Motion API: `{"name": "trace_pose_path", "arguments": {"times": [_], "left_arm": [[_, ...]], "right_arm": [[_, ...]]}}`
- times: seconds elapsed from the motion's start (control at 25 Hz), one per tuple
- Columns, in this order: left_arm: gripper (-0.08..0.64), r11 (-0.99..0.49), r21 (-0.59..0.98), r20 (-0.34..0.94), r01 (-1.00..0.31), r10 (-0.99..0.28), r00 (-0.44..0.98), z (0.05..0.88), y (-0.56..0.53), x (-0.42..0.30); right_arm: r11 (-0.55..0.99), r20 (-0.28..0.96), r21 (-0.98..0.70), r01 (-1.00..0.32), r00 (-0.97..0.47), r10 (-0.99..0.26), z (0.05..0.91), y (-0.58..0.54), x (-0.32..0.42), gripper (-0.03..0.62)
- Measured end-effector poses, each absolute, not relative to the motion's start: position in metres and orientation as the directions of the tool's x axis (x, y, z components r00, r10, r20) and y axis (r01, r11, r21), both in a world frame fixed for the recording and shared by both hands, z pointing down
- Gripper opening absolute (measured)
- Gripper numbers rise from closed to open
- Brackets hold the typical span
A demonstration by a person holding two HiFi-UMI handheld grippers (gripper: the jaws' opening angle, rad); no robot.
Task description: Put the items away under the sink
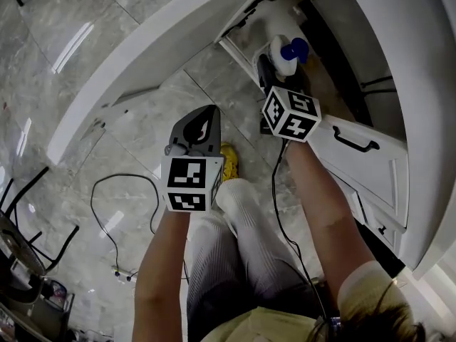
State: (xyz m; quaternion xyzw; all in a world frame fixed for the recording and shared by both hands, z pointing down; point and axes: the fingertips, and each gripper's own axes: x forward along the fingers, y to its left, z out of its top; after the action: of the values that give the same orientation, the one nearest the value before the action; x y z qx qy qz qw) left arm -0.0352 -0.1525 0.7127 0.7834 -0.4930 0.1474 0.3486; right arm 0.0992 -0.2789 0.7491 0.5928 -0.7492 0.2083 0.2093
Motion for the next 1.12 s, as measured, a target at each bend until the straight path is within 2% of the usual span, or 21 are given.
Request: {"name": "trace_pose_path", "arguments": {"times": [0.28,1.12], "left_arm": [[0.037,-0.291,0.398,0.571,-0.87,-0.664,0.483,0.735,-0.153,-0.027],[0.038,-0.28,0.419,0.542,-0.864,-0.686,0.485,0.769,-0.149,-0.032]], "right_arm": [[0.161,0.522,-0.103,-0.982,-0.191,-0.831,0.761,-0.295,0.101,0.275],[0.177,0.429,-0.059,-0.982,-0.185,-0.884,0.79,-0.345,0.09,0.275]]}}
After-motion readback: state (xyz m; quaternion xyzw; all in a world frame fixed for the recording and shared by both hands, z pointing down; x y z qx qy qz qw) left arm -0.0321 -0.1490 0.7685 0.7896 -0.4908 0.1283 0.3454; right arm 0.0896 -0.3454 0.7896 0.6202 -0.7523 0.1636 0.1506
